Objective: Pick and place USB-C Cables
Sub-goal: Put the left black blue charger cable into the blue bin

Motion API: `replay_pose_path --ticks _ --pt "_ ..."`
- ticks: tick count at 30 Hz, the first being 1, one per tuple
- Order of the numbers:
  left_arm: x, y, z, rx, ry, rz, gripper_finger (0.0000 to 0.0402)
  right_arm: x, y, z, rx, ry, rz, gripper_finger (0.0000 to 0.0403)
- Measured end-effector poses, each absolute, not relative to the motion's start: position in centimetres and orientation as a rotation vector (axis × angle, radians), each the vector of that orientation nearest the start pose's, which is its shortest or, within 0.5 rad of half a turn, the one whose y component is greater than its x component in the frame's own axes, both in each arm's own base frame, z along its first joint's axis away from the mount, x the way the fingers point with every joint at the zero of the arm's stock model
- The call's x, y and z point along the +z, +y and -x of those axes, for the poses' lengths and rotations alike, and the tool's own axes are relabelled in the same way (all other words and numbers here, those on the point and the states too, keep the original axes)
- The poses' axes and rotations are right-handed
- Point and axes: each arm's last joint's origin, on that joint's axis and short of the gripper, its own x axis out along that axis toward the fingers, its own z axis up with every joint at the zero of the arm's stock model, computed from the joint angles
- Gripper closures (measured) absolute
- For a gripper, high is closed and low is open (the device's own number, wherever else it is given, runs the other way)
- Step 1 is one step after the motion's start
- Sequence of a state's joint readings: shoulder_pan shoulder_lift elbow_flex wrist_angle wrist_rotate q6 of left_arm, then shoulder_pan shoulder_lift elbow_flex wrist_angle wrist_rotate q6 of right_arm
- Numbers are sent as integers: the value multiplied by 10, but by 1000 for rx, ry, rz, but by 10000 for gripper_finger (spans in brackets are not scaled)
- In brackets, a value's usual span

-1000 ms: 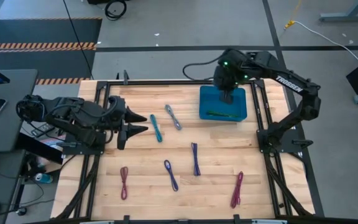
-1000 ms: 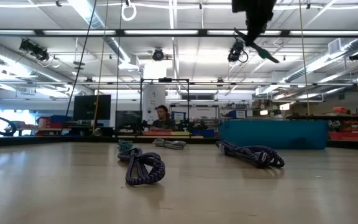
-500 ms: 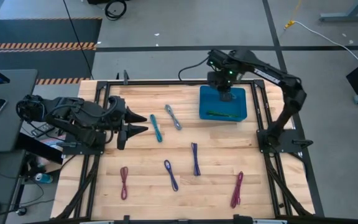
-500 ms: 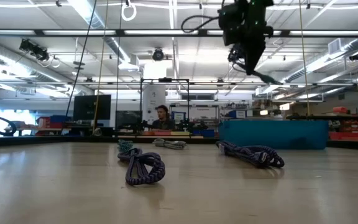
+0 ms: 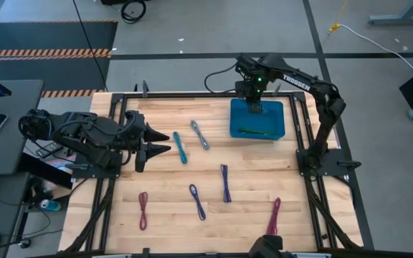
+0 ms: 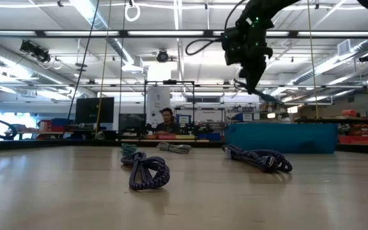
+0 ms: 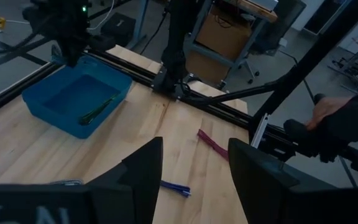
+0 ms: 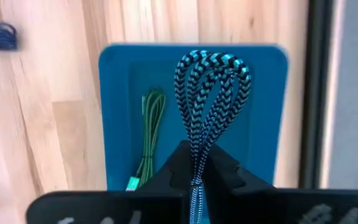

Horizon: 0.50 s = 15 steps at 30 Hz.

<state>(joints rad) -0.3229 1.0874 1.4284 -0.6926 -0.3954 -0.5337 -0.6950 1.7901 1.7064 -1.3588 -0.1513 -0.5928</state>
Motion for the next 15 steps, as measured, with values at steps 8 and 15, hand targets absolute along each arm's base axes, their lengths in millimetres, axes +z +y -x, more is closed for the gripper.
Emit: replay_pose_path --ticks 8,15 --pt "443 -52 -190 157 302 400 214 246 -203 -255 41 1484 -223 382" --pt "441 -52 -189 162 322 390 214 232 -193 -239 67 1530 -246 382"
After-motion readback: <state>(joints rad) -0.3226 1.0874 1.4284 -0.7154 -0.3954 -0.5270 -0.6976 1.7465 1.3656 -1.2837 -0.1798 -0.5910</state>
